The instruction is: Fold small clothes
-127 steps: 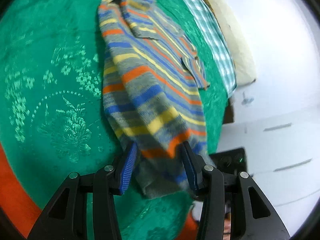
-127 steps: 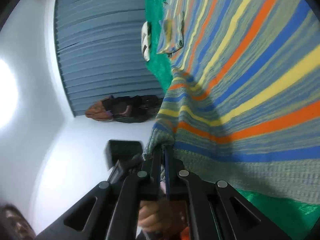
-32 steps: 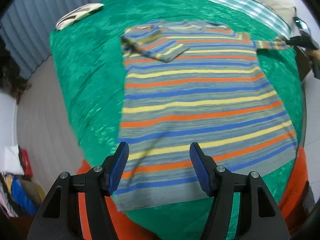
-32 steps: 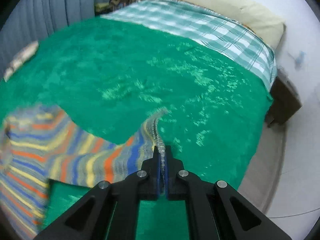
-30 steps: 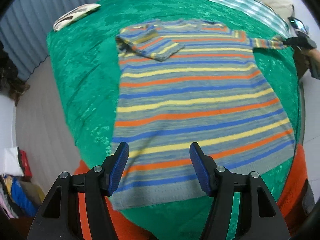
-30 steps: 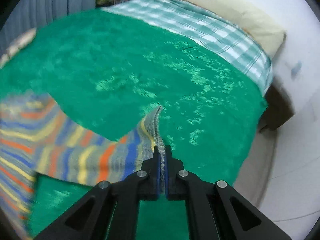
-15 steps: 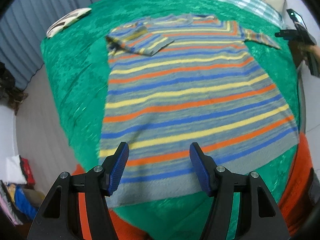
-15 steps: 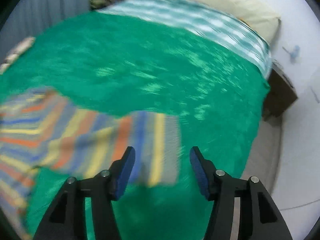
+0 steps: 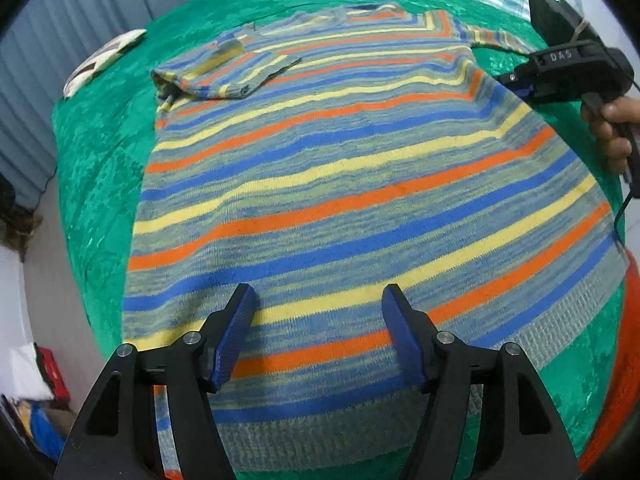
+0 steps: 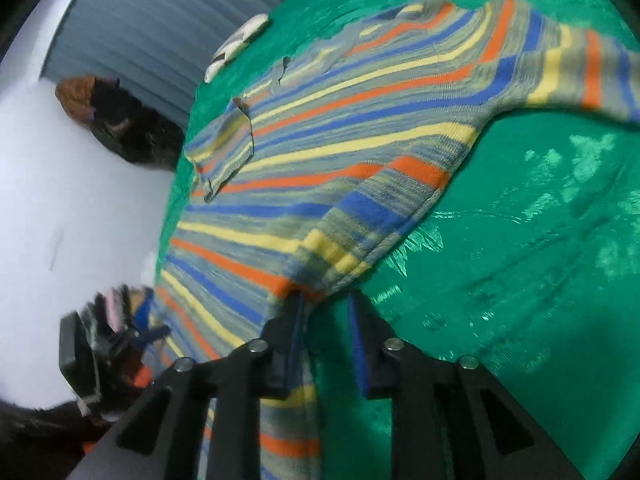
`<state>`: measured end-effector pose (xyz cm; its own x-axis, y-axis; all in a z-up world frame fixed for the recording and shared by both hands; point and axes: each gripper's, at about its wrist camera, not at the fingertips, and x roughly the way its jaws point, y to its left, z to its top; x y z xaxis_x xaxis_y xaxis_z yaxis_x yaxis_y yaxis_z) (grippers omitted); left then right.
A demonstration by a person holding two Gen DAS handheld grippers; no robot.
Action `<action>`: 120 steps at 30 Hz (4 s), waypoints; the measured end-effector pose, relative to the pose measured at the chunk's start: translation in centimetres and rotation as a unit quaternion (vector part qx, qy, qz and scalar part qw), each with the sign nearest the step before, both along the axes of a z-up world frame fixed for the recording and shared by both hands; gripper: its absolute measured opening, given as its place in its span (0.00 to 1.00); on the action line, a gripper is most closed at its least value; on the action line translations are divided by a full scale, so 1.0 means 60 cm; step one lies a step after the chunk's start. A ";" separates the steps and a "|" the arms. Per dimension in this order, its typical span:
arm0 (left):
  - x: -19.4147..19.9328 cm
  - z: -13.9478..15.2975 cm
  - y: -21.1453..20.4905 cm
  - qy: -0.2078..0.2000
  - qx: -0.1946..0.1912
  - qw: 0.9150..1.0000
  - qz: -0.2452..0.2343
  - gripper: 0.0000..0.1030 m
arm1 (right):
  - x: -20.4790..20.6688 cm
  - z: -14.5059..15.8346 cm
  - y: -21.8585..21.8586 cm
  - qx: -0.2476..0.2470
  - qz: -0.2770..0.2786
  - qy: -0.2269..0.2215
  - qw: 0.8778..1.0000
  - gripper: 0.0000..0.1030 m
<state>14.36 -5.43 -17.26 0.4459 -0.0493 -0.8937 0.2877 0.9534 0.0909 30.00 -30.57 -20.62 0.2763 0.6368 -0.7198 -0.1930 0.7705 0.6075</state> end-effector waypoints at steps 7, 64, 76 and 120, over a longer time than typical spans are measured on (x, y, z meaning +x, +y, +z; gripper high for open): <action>0.001 -0.006 0.002 -0.005 -0.003 1.000 0.005 0.71 | 0.003 0.001 0.016 -0.003 -0.001 -0.004 1.000 0.31; 0.002 -0.015 0.009 -0.013 -0.013 1.000 0.014 0.85 | -0.142 0.015 0.040 0.017 0.045 0.037 0.998 0.27; -0.003 -0.013 0.016 -0.007 -0.009 1.000 0.008 0.87 | -0.254 0.042 0.037 -0.106 -0.029 0.014 0.994 0.42; 0.410 0.131 0.409 -0.040 -0.226 0.943 0.241 0.04 | -0.332 0.061 0.200 -0.120 -0.069 -0.027 0.990 0.59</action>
